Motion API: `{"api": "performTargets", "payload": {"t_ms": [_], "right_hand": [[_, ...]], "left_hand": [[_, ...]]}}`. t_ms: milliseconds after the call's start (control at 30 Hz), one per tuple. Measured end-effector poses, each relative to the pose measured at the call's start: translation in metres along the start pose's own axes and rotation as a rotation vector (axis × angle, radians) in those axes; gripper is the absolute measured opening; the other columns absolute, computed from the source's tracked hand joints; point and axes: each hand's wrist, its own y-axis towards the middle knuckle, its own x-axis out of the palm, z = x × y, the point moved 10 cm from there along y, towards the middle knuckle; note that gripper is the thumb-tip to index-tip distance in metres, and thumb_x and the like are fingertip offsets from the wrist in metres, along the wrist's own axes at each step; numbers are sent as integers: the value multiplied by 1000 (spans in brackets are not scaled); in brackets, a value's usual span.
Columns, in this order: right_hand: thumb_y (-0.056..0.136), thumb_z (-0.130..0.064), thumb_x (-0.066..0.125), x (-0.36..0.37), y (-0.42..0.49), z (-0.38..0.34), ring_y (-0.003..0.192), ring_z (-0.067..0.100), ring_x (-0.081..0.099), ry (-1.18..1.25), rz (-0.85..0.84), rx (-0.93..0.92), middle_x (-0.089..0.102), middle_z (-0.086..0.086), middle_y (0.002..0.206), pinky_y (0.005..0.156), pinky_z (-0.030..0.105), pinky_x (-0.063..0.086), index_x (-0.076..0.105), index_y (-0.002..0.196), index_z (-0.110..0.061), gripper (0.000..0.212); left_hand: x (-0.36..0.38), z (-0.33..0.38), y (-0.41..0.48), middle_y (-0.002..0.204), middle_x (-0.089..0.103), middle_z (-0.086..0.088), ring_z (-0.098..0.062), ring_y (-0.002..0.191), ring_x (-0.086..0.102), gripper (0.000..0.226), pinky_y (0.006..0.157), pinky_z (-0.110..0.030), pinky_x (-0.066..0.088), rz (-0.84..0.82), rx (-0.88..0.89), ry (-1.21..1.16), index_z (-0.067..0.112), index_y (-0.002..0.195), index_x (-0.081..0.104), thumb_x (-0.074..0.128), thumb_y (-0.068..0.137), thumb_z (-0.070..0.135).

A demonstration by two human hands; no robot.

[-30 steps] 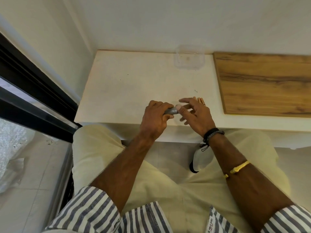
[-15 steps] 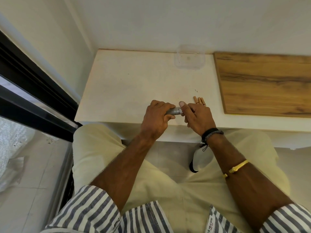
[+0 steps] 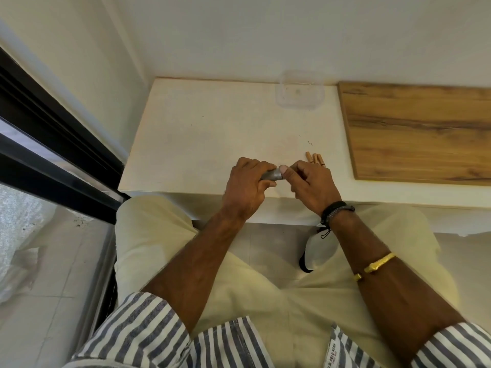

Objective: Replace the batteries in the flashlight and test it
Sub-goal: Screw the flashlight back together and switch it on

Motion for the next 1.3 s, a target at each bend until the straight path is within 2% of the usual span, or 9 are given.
{"api": "performTargets", "payload": {"t_ms": [167, 333, 433, 600, 767, 867, 1000, 1100, 1300], "right_hand": [[97, -64, 41, 3, -3, 4, 70, 26, 66, -78, -26, 99, 69, 6, 77, 69, 45, 57, 66, 99, -11, 59], [93, -26, 73, 12, -3, 0, 78, 15, 75, 160, -128, 26, 72, -1, 106, 64, 28, 63, 59, 125, -30, 36], [94, -15, 72, 8, -2, -3, 76, 13, 74, 130, -83, -23, 75, 5, 99, 63, 25, 63, 66, 119, -23, 27], [98, -39, 64, 4, -2, 2, 62, 8, 69, 86, -47, 39, 73, -1, 74, 60, 22, 56, 71, 103, -14, 26], [101, -56, 48, 2, -2, 6, 61, 24, 67, -59, -19, 85, 67, 2, 65, 68, 43, 61, 71, 82, -9, 55], [94, -61, 56, 4, -3, 9, 59, 8, 69, 49, -48, 104, 73, 0, 81, 61, 29, 62, 69, 98, -19, 44], [89, -28, 78, 5, -1, 0, 81, 15, 74, 91, -84, -22, 72, -2, 109, 74, 33, 63, 65, 121, -28, 34], [90, -14, 76, 3, -1, -2, 80, 16, 74, 112, -65, -48, 74, 0, 106, 71, 32, 65, 68, 118, -24, 30], [94, -29, 72, 0, -1, 2, 69, 6, 73, 124, -53, -18, 76, -2, 81, 63, 16, 58, 72, 110, -19, 19]], "left_hand": [[2, 2, 0, 104, 72, -1, -25, 102, 53, 26, 85, -45, 46, -13, 6, 12, 17, 116, 68, 68, 91, 24], [-2, -5, -1, 109, 71, -2, -25, 106, 51, 28, 87, -44, 44, -15, -51, -1, 15, 119, 67, 67, 92, 21], [-1, -6, -1, 109, 71, -3, -25, 106, 51, 29, 88, -44, 44, -21, -59, 1, 15, 120, 66, 67, 92, 21], [0, -3, 0, 107, 71, -1, -24, 105, 52, 27, 88, -43, 45, -22, -32, 2, 16, 118, 68, 66, 92, 23], [4, 3, -1, 107, 72, -1, -24, 104, 53, 26, 88, -44, 45, -40, 9, -12, 16, 118, 68, 66, 93, 23], [3, 2, -1, 107, 71, -1, -24, 104, 52, 26, 87, -44, 45, -41, -6, -13, 16, 117, 68, 66, 92, 23], [1, -3, -1, 107, 71, -3, -25, 104, 51, 27, 86, -44, 46, -30, -51, -29, 14, 118, 67, 67, 91, 20], [2, -6, -1, 108, 71, -4, -25, 105, 51, 29, 88, -44, 45, -41, -65, -25, 14, 119, 66, 68, 91, 21], [2, -4, 1, 107, 71, -3, -24, 105, 51, 28, 87, -45, 46, -38, -48, -11, 15, 119, 67, 67, 91, 23]]}}
